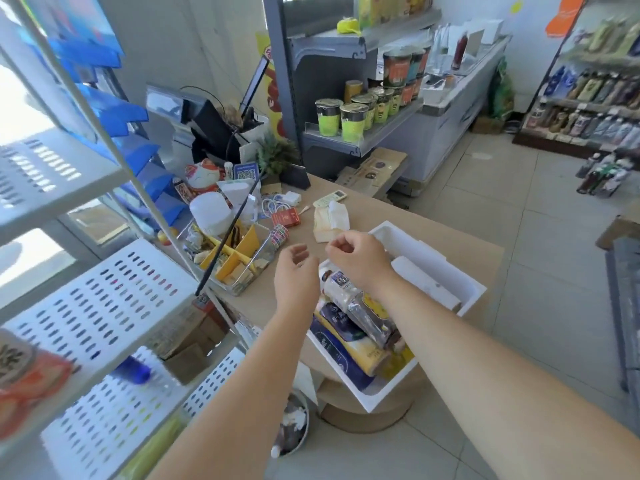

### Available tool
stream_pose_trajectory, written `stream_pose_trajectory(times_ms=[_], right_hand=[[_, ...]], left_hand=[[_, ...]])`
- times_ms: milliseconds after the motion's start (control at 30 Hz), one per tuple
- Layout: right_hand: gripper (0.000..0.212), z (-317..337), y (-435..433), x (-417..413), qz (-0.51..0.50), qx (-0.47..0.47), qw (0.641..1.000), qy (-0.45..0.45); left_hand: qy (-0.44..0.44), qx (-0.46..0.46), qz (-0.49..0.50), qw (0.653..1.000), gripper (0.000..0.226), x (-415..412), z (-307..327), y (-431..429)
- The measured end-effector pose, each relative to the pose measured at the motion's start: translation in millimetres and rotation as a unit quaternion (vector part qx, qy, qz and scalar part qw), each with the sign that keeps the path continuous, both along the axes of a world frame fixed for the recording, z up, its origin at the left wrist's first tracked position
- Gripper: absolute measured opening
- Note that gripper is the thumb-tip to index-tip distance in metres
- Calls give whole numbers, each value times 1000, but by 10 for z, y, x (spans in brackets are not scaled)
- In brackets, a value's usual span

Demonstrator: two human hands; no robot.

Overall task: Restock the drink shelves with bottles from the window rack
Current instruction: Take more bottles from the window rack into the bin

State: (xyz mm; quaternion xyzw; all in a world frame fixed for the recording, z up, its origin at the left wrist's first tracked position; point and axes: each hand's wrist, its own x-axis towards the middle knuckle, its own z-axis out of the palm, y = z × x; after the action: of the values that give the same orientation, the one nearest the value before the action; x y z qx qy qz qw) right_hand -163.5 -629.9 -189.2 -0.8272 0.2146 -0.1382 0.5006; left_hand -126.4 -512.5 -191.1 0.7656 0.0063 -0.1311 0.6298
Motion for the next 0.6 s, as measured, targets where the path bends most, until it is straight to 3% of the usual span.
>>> stream_pose_trajectory(times_ms=[300,433,600], right_hand=[[8,862,1447,975,187,-34,978,-83],[26,1178,2318,1408,281,-34,952,-117],[4,1561,3389,1750,354,-31,918,-178]], left_hand=[[-116,-18,86,989,18,713,923,1568],[-162,-9,151,975,20,916,1215,2556],[-211,-9,254,944,25,1030,1488,3719]])
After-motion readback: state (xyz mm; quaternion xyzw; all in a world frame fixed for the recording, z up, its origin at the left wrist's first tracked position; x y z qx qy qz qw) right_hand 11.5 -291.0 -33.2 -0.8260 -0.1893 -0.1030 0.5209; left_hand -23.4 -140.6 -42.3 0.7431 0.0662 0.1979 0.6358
